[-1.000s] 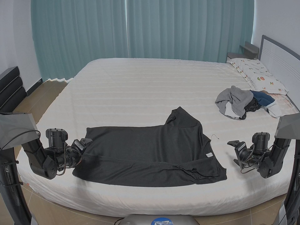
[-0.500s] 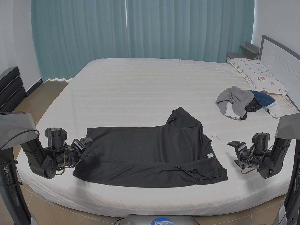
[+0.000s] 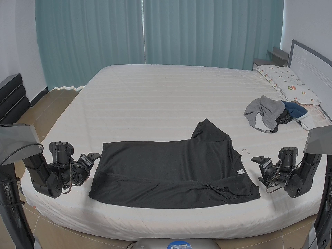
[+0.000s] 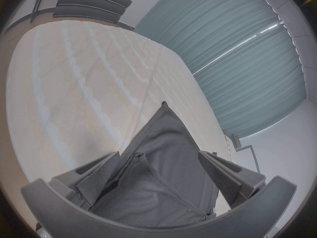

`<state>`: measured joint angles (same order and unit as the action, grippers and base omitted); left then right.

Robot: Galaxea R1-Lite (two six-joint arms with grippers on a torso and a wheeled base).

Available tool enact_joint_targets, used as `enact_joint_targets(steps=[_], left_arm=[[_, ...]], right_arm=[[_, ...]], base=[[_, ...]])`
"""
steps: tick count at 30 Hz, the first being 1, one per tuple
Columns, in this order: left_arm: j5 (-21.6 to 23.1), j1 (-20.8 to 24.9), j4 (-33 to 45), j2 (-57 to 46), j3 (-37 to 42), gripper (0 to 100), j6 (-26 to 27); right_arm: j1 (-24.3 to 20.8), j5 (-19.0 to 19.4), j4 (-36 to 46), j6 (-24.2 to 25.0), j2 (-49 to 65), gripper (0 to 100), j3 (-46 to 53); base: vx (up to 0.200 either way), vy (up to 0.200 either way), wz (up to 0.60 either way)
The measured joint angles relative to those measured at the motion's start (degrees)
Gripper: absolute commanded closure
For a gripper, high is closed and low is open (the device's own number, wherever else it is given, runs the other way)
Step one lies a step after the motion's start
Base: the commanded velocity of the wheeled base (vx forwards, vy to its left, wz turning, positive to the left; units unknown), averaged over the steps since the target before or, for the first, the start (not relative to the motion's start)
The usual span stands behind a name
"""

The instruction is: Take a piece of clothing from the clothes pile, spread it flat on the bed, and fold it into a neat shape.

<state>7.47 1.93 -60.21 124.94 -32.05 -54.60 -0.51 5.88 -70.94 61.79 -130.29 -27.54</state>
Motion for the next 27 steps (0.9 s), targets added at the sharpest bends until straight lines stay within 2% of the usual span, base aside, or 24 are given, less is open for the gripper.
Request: enact_joint_targets(steps=[6, 12, 21, 24, 27], left_arm=[[0.11, 0.0, -0.13, 0.02, 0.02, 0, 0.16], [0.11, 0.39, -0.11, 0.0, 0.46, 0, 0.28], [0.27, 0.46, 0.07, -0.28, 0.13, 0, 1.15], [1.5, 0.44, 0.24, -0.33, -0.02, 0, 3.04], [4.79, 0.2, 0.46, -0.46, -0.09, 0, 6.3]], right_arm=[[-0.3, -0.05, 0.02, 0.0, 0.02, 0, -0.07], [-0.69, -0.09, 0.02, 0.0, 0.02, 0, 0.0], [-0.98, -0.09, 0.05, -0.33, 0.26, 0, 0.23], [-1.3, -0.09, 0.02, -0.35, 0.46, 0, 0.43], [-1.44, -0.11, -0.01, -0.35, 0.66, 0, 0.61]], base=[[0.0, 0.0, 0.0], [0.2, 0.0, 0.0], [0.0, 0.0, 0.0], [0.0, 0.0, 0.0], [0.0, 0.0, 0.0]])
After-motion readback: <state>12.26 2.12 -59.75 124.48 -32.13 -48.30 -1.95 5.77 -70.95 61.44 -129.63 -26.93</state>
